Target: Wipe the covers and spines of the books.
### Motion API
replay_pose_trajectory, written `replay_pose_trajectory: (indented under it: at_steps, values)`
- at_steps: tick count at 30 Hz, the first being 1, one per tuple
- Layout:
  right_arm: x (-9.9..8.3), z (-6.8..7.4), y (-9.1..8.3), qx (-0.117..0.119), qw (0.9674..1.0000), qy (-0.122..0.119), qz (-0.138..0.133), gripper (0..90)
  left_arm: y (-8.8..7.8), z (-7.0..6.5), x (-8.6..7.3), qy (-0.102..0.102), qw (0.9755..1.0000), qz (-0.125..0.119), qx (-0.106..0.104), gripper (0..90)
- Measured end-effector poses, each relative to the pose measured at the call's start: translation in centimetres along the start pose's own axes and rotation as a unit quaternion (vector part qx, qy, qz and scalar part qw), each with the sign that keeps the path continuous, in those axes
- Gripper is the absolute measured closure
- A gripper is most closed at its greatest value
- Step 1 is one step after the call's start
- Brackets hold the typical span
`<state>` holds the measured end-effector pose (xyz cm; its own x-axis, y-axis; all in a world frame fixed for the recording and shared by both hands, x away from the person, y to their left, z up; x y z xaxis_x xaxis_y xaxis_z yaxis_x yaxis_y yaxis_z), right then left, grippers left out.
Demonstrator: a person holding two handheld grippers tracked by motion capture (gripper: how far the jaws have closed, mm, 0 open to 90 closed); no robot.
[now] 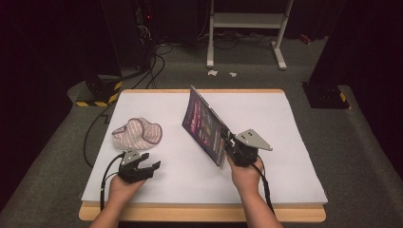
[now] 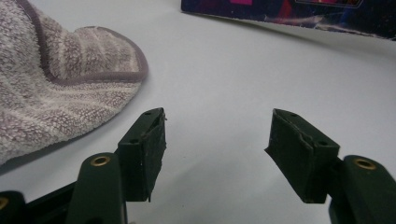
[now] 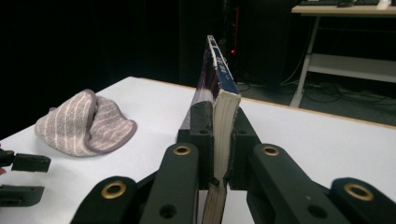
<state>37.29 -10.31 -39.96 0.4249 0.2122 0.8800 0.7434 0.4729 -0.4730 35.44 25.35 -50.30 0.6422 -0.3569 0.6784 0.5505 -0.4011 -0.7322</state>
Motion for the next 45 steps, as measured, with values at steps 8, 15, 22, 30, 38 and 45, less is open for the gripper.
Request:
replay_pose_trajectory:
  at_steps: [8, 15, 22, 30, 38, 45]
  values:
    - [0.6, -0.8, -0.9, -0.014, 0.9998, 0.004, -0.015, 84.9, 0.1, 0.0, 0.0, -0.001, 1.0000, 0.002, -0.002, 36.8]
    - [0.9, -1.7, -1.7, -0.030, 0.9992, 0.007, -0.024, 84.9, 0.2, -0.1, 0.0, 0.002, 1.0000, 0.003, -0.004, 36.9]
    - [1.1, -2.7, -2.5, -0.046, 0.9984, 0.014, -0.028, 84.9, 0.2, -0.2, 0.0, 0.003, 1.0000, 0.003, -0.006, 37.1]
    - [1.2, -4.4, -3.6, -0.071, 0.9967, 0.022, -0.032, 84.9, 0.3, -0.2, 0.0, 0.003, 1.0000, 0.004, -0.006, 37.2]
    - [0.8, -6.1, -4.3, -0.098, 0.9941, 0.033, -0.033, 84.9, 0.3, -0.2, -0.1, 0.004, 1.0000, 0.004, -0.007, 37.1]
    - [0.4, -7.5, -4.9, -0.119, 0.9915, 0.042, -0.033, 84.9, 0.4, -0.2, -0.1, 0.005, 0.9999, 0.006, -0.007, 37.2]
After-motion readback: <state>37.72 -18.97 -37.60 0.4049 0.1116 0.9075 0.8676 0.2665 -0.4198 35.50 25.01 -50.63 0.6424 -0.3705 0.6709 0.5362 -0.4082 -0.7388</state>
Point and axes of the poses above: each handheld gripper's, and its own axes: y roughly forward along the jaws, x roughly out of its top, z roughly to its left, the point moved 1 cm from there along y, roughly forward along the jaws, and after that the axes turned 14 degrees about z, right-handed, at the moved point
